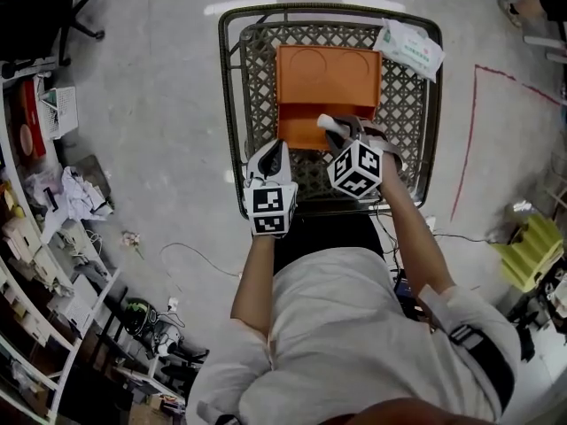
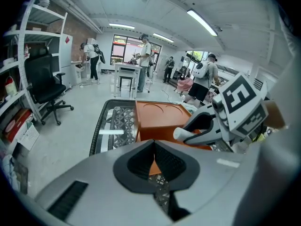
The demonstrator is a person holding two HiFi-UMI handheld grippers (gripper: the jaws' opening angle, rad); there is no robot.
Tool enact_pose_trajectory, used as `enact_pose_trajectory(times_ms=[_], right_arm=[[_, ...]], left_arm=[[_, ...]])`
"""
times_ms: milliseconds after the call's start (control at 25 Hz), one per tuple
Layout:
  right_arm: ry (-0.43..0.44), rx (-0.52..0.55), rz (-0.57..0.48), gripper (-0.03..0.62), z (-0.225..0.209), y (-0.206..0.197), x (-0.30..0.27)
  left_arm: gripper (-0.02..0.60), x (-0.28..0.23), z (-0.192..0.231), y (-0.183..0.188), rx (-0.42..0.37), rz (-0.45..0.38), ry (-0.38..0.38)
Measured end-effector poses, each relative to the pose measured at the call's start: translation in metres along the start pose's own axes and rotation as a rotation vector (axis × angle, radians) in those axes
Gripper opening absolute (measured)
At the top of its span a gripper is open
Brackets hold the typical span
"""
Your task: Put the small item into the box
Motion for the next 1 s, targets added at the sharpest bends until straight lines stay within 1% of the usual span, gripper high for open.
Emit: enact_pose_trajectory(times_ms=[200,480,760,1000], right_arm=[[0.038,0.035,0.031,0.126,0.008,-0.005,-0.018],[0.067,0.019,0.043,0.127,0.013,-0.007,-0.033],[0.069,0.015,0.072,0.127,0.015,-0.012,-0.04],[0.06,-0.004,0.063,0.14,0.016,-0.013,-0.041]], left_arm=[[0.009,-0.002,-0.002,-0.004,0.025,-0.002,0.014],[0.009,0.0,0.0,-0.006,0.027,0.003,0.027],[0.009,0.0,-0.001,-0.003,0.015,0.01,0.024],[0.009,0.001,-0.001,-0.003,0.016,0.017,0.02]])
Point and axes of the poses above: the fingertips, and each gripper's own axes: x backward along the fingers, z to its left, y out of its top, the point moved 7 cm from there along x, backward along the fingers, and after that the axes turned 3 degrees about x, right-handed, at the moved point
